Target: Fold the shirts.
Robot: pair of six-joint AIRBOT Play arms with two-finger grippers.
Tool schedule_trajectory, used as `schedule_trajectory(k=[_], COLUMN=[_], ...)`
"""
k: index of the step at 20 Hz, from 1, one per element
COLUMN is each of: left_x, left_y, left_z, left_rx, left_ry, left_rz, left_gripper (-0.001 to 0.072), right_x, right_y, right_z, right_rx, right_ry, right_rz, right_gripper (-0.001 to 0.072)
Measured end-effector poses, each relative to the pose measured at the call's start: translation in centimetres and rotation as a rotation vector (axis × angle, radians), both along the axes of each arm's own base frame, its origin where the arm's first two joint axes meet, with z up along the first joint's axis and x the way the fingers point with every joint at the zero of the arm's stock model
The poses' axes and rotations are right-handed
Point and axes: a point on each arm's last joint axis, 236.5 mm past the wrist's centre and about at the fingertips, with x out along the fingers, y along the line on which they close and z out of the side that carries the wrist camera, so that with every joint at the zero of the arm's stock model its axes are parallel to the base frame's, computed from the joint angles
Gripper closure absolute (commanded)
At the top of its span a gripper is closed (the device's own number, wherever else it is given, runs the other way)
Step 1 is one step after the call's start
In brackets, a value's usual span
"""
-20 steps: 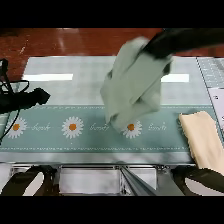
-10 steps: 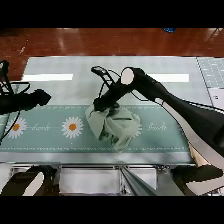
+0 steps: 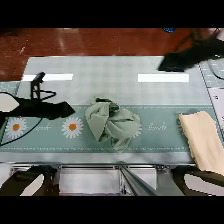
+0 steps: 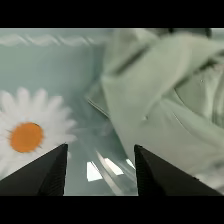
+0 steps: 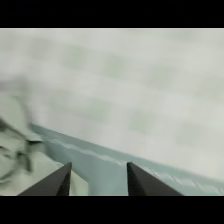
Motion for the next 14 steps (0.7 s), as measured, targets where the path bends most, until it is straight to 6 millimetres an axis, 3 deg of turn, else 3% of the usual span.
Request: schedule_trajectory(k=[2,4,8,12,13,14], left_x=[-2.0,-3.4,-2.1,0.3,0.8,1.1], left_y=[-1.0,-1.6,-3.8,-6.5,-7.1,-7.6], left_z=[-2.3,-4.2,-5.7,-6.2,-6.3,-6.5], left_rx=[-0.024,-0.046,-0.159,-0.301,-0.329,-0.349], left_ry=[0.091,0.144,0.097,0.059,0.057,0.064], left_rz=[-0.034,-0.049,-0.026,-0.011,-0.015,-0.028], left_gripper=[0.0198,0.0198,0.0198,0.0202,0.0232,0.042], right_x=[-2.9,-6.0,-10.3,-12.9,-13.6,-14.1], right_y=[-4.5,-6.5,-5.4,-3.4,-3.0,-2.6], right_z=[-2.9,-6.3,-11.9,-14.9,-15.4,-15.9], right_rx=[0.016,0.056,0.175,0.264,0.278,0.292], right_ry=[0.066,0.126,0.216,0.277,0.297,0.313], right_rz=[-0.136,-0.221,-0.283,-0.292,-0.288,-0.285], right_gripper=[0.0308,0.0308,0.0308,0.0308,0.0309,0.0308])
